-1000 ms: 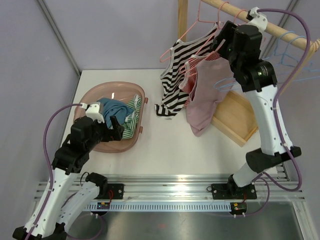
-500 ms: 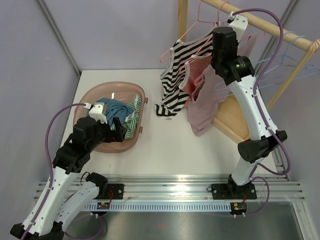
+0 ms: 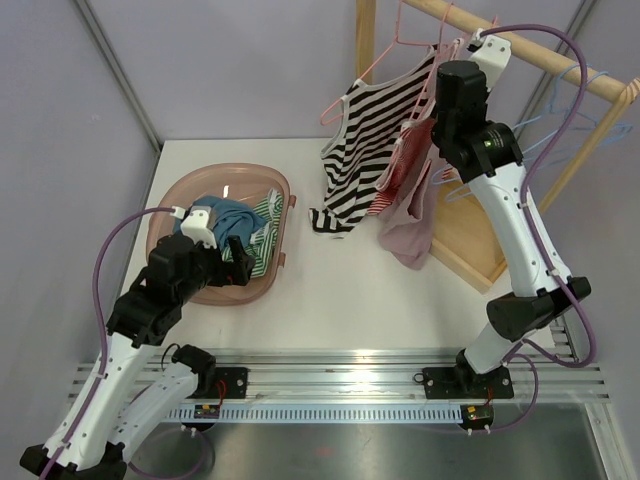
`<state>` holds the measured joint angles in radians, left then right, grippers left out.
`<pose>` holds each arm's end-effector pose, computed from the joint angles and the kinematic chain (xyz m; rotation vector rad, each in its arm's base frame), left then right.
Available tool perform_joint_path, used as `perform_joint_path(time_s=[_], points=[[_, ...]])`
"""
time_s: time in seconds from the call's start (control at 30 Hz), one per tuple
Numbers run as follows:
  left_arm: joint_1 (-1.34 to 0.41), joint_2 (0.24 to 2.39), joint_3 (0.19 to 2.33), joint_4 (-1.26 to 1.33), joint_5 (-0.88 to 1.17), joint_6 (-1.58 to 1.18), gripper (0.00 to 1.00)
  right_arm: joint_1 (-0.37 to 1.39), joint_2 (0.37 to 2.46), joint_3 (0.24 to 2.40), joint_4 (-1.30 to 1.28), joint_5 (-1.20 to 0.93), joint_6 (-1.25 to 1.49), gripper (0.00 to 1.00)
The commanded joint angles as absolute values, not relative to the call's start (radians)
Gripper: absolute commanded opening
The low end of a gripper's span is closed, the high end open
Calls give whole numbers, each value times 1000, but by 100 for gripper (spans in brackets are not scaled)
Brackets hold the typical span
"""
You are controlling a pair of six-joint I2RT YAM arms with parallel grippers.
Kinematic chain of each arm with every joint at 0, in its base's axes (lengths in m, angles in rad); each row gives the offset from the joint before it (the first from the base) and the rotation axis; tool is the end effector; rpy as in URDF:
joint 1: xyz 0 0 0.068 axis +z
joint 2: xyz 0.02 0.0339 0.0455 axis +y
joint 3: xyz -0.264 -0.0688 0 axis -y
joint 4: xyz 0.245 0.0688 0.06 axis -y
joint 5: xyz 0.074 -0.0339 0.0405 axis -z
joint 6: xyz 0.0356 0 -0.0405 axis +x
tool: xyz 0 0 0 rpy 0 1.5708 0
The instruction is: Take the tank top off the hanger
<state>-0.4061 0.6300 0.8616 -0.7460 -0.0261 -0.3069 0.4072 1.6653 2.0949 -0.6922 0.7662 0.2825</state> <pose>0.1168 -0.0492 0.3297 0.0886 2.1088 -0.4040 0.3210 0.1115 0.5070 0.4146 1.7139 -0.2023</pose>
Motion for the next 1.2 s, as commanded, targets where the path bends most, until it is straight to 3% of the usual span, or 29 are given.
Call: perform_joint_path(time_s=[0.0, 0.2, 0.47, 0.7, 0.9, 1.17], points=[[-414, 627, 856, -698, -20, -305, 99, 414, 1579, 2121, -592, 785, 314, 0], [-419, 627, 856, -698, -18, -304, 99, 414, 1583, 2239, -655, 735, 319, 0], [-419, 626, 857, -698, -18, -305, 99, 420, 1497, 2209, -692, 588, 353, 0], [-419, 571, 865, -680, -15, -308, 99, 428, 1278, 1993, -746, 411, 374, 0], [-420, 592, 919, -649, 35, -330, 99, 428, 1054, 1792, -706, 145, 359, 0], [-566, 727, 1211, -598, 5, -354, 99, 428, 916, 1703, -804, -388, 365, 0]])
